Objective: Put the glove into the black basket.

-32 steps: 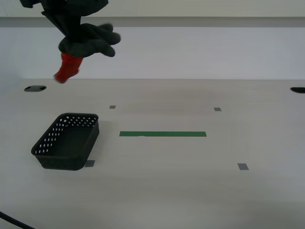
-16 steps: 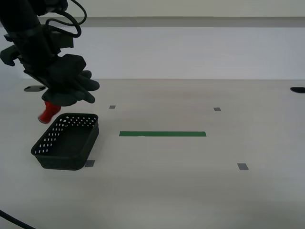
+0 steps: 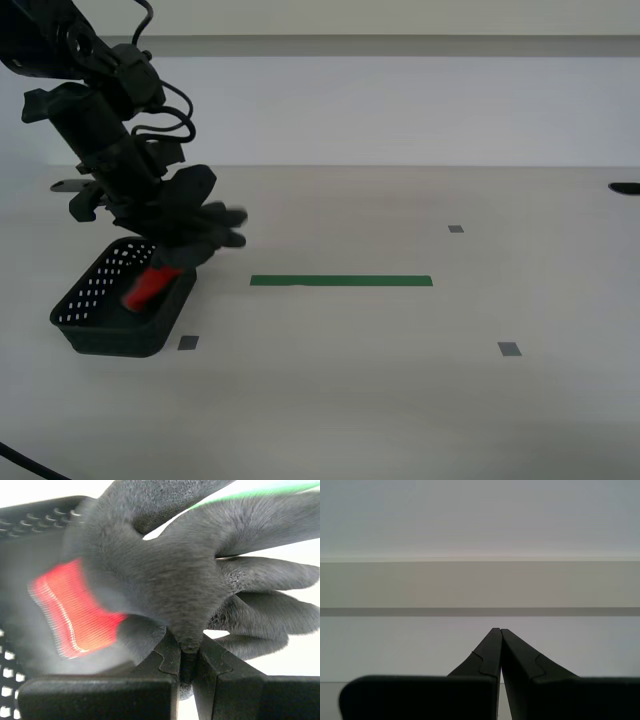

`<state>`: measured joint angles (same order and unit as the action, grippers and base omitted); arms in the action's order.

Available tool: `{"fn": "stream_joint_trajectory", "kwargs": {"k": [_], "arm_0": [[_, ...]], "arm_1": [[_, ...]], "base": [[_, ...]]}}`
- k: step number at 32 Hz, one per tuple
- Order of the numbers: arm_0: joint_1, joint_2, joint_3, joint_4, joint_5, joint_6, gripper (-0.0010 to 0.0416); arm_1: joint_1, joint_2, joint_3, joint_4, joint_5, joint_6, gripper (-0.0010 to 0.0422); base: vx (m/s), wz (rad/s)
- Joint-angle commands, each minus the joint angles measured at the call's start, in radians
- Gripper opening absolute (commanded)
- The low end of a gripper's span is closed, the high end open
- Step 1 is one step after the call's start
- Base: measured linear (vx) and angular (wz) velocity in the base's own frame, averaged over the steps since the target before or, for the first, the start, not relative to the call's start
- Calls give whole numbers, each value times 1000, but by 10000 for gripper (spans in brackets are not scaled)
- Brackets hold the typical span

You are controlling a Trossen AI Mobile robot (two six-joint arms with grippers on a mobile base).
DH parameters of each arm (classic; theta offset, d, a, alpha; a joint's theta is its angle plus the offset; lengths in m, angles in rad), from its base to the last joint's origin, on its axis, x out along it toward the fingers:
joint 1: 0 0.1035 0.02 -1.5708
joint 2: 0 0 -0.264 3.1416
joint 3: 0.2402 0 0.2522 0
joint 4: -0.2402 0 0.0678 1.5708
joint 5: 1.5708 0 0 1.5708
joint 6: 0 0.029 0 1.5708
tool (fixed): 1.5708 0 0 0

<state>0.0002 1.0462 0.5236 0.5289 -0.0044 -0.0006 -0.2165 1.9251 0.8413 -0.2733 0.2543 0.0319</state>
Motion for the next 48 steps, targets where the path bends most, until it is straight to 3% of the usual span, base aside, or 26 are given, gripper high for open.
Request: {"fn": "stream_joint_trajectory", "kwargs": {"k": [1,11,12,13,14,15,17,24,25,26,27,32,33,35,38,43,44,45,48], "arm_0": [[1,0,1,2,2,0,1],[1,0,1,1,2,0,0],[0,0,1,1,2,0,1],[0,0,1,1,2,0,0],[0,0,1,1,2,0,1],[0,0,1,1,2,0,1],[1,0,1,-1,2,0,1],[1,0,1,-6,2,0,1],[1,0,1,-6,2,0,1],[1,0,1,-6,2,0,1],[1,0,1,-6,2,0,1],[1,0,1,-6,2,0,1],[1,0,1,-6,2,0,1],[1,0,1,-6,2,0,1],[0,0,1,-6,2,0,1],[1,0,1,-6,2,0,1],[1,0,1,-6,2,0,1],[1,0,1,-6,2,0,1],[1,0,1,-6,2,0,0]], "arm_1": [[18,-1,-1,-2,-2,-8,-1],[46,-14,10,-24,-8,-20,0],[47,-29,15,-42,-35,-12,0],[48,-63,26,-71,-154,12,0],[48,-77,27,-78,-196,25,0],[49,-117,30,-87,-279,56,-1],[50,-152,31,-92,-317,58,0],[53,-164,28,-123,-340,53,0],[53,-164,28,-135,-366,50,0],[55,-164,28,-172,-436,47,12],[57,-164,28,-198,-449,46,37],[59,-164,28,-213,-440,28,161],[59,-164,28,-214,-401,27,191],[59,-164,28,-217,-365,17,226],[59,-164,28,-220,-365,6,246],[59,-164,29,-222,-366,-11,89],[59,-164,28,-222,-365,-10,10],[59,-164,28,-222,-365,-11,-7],[59,-164,29,-222,-366,-14,8]], "base": [[0,0],[0,0],[0,0],[0,0],[0,0],[0,0],[0,0],[0,0],[0,0],[0,0],[0,0],[0,0],[0,0],[0,0],[0,0],[0,0],[0,0],[0,0],[0,0]]}}
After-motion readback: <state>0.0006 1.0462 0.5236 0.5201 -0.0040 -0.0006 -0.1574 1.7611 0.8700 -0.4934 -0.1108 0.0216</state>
